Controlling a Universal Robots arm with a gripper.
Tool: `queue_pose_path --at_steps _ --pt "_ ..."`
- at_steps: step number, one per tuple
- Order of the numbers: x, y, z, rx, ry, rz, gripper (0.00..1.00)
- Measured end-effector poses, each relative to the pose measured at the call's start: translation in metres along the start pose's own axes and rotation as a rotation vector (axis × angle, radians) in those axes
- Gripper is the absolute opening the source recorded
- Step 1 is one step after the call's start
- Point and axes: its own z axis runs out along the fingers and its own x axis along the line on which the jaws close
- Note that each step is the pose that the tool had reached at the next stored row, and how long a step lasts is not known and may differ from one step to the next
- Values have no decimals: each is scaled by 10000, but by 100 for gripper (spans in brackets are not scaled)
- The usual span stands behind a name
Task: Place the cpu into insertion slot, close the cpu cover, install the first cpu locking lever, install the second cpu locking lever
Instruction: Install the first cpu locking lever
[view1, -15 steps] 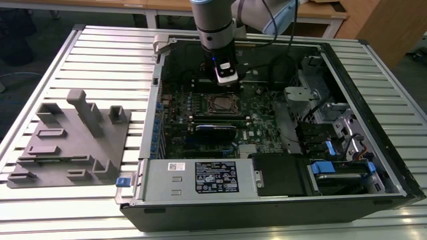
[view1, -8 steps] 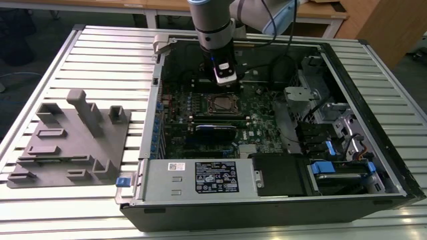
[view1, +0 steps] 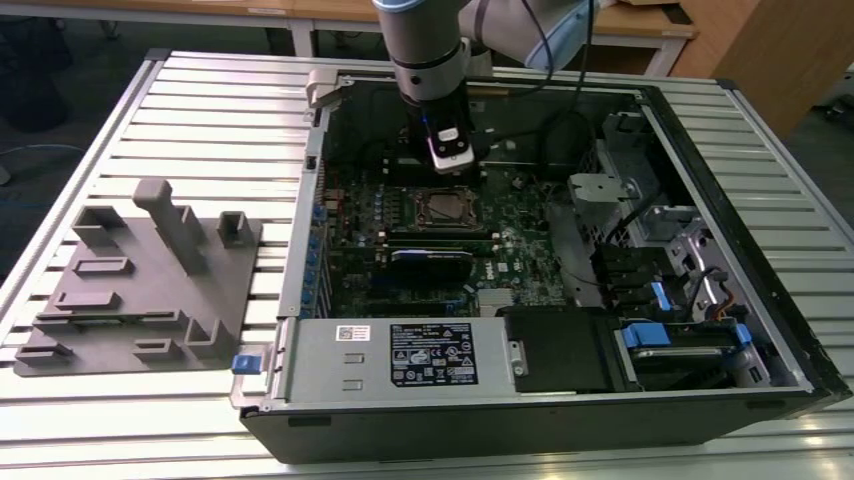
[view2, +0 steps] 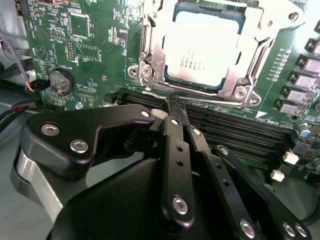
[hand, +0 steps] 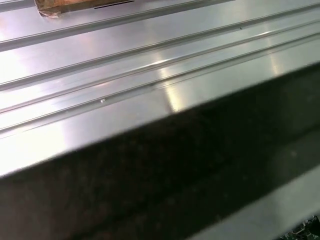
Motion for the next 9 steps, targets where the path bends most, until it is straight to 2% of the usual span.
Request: queue_pose_path --at_steps 9 --pt "-17 -47 -2 -18 9 -72 11"
